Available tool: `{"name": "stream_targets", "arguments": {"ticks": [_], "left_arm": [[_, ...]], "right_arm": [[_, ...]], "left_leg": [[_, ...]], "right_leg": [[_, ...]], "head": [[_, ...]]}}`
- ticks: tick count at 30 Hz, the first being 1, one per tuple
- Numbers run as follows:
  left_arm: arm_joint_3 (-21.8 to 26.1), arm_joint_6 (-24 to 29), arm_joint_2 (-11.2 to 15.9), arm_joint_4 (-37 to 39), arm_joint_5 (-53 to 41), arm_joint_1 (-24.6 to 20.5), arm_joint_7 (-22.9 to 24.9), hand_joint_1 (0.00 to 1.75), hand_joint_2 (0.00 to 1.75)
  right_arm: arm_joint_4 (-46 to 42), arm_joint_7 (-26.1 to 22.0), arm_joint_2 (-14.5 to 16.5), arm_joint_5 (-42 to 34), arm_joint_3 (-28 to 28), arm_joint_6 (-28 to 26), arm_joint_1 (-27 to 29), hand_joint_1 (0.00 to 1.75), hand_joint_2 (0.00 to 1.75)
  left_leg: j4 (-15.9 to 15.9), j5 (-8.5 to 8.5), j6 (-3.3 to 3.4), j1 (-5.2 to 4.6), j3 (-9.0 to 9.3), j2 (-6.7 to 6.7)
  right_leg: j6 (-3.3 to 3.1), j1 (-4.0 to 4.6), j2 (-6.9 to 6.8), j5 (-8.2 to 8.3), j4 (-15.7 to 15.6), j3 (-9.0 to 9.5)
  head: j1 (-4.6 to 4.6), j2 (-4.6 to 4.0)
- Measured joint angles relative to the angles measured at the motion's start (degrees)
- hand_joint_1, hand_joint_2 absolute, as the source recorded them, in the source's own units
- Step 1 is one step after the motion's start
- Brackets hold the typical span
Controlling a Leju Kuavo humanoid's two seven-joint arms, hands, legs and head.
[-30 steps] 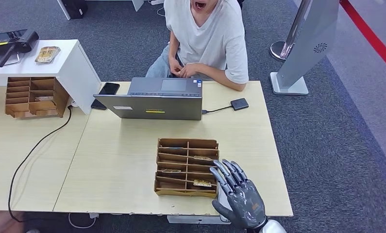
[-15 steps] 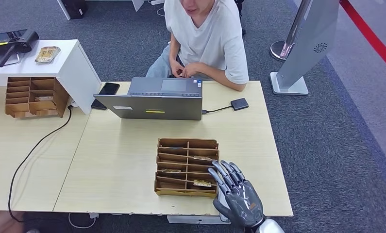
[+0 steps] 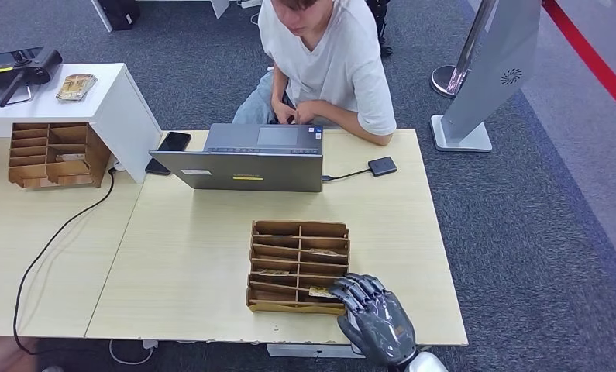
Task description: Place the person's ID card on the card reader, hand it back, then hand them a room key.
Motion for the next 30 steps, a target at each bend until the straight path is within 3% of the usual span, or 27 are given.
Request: {"name": "stream_targets", "arguments": {"ticks": [30], "left_arm": [[-0.46, -1.31, 0.04, 0.0, -0.04, -0.01, -0.91, 0.0, 0.0]], "right_arm": [[5.15, 0.54, 2.23, -0.79, 0.9, 1.6, -3.73, 0.7, 1.75]], "left_leg": [[0.0, 0.01, 0.0, 0.0, 0.0, 0.0]], "right_leg": [[0.0, 0.0, 0.0, 0.0, 0.0, 0.0]], "head": [[0.01, 0.0]]}}
